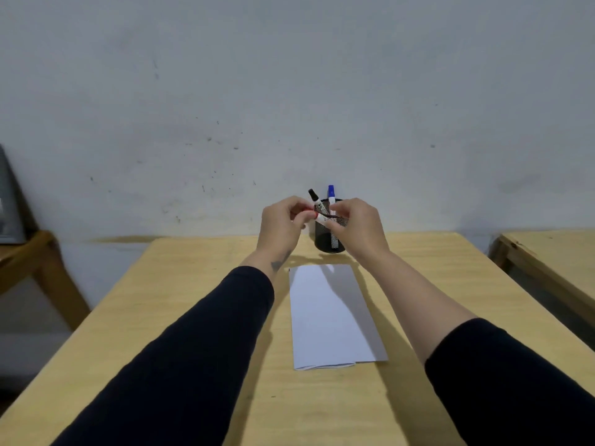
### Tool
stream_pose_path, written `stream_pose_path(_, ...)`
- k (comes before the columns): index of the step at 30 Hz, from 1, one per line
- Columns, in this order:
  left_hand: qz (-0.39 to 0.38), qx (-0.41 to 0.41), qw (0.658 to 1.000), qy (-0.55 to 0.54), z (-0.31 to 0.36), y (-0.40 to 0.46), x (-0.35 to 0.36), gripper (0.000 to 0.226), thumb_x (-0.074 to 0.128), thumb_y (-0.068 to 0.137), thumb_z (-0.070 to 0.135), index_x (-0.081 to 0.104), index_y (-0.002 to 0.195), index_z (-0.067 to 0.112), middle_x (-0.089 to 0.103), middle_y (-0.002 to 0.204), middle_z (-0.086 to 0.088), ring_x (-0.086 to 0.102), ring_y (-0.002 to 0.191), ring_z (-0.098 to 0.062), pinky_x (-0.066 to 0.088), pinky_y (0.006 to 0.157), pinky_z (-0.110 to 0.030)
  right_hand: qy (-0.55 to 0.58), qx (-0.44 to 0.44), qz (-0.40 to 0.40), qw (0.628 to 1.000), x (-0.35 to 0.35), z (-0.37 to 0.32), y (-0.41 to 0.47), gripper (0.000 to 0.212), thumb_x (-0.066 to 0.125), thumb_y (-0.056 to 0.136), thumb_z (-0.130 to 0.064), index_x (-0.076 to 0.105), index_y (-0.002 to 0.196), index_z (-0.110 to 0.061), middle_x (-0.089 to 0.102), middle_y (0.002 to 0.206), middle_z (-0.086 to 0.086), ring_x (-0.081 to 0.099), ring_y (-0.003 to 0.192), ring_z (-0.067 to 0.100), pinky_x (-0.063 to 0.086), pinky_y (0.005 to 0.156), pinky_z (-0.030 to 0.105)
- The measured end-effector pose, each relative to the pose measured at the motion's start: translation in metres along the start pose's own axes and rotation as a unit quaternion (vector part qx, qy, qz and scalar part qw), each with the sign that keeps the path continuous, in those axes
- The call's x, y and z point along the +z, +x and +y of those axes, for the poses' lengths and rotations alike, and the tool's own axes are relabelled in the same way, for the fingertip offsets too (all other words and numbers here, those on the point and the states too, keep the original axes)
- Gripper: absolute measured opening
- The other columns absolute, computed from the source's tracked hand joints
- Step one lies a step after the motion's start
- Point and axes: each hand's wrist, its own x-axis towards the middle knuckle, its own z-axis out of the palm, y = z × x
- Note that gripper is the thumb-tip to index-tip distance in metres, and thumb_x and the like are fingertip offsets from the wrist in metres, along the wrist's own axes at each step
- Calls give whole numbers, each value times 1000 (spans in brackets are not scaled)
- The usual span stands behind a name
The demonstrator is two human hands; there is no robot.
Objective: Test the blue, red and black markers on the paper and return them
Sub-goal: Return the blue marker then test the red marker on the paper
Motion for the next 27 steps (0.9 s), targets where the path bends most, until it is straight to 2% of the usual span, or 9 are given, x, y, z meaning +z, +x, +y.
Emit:
stream_pose_path(3,85,-34,994,-59,-4,-7,-1,9,66,84,6,69,83,14,71,78,2,66,78,-15,57,75,-28,108,133,58,983,10,-6,-9,18,62,87,-18,73,87,-4,69,79,7,62,74,20,49,71,30)
stream_pose_path(4,96,-39,992,-74,-4,-9,-1,9,67,84,6,69,83,14,71,78,1,67,79,-15,57,75,-28,203,214,42,955,14,-7,-10,22,60,89,-20,71,86,-1,66,73,9,60,66,21,51,65,31)
stream_pose_path(7,92,-42,990,-95,-6,-19,2,17,68,83,5,69,78,21,72,79,3,68,81,-15,57,75,-27,495,381,-34,780,21,-15,-10,27,60,92,-21,62,99,4,63,78,16,63,65,22,59,61,28)
stream_pose_path(10,67,-36,996,-55,-11,-28,4,20,68,83,7,69,76,26,69,76,9,66,78,-11,56,75,-26,568,401,-31,718,26,-12,-7,25,61,91,-13,60,106,7,63,79,16,65,69,22,58,49,20)
stream_pose_path(15,-4,-53,997,49,-14,-28,-4,11,66,86,12,75,92,14,67,73,8,57,63,2,45,65,-10,529,375,-26,761,29,-5,-8,17,59,91,-4,61,102,9,65,77,15,64,65,20,57,49,16)
stream_pose_path(19,-5,-108,994,36,-12,-24,-6,9,67,85,13,76,89,13,68,72,-1,59,62,-10,52,69,-22,514,363,-39,776,34,-1,-5,12,57,92,-5,61,92,6,64,77,12,64,67,18,57,52,15)
stream_pose_path(21,-5,-149,989,-12,-14,-24,-8,10,65,88,12,74,84,11,67,69,-3,59,60,-13,54,67,-23,521,353,-40,776,36,1,-3,13,56,93,-5,61,98,6,65,83,13,65,74,20,58,56,16)
stream_pose_path(24,-4,-169,986,-4,-26,-25,-17,12,66,87,15,74,79,12,66,68,0,59,62,-12,53,68,-23,512,339,-28,789,36,10,1,14,58,92,-8,62,100,3,65,91,14,67,89,27,59,73,21)
stream_pose_path(27,-5,-170,982,77,-45,-29,-26,7,69,83,10,74,88,12,69,82,2,61,75,-8,46,68,-15,465,321,-38,824,37,17,-1,15,65,89,-17,65,90,-2,66,83,10,63,70,17,58,74,23)
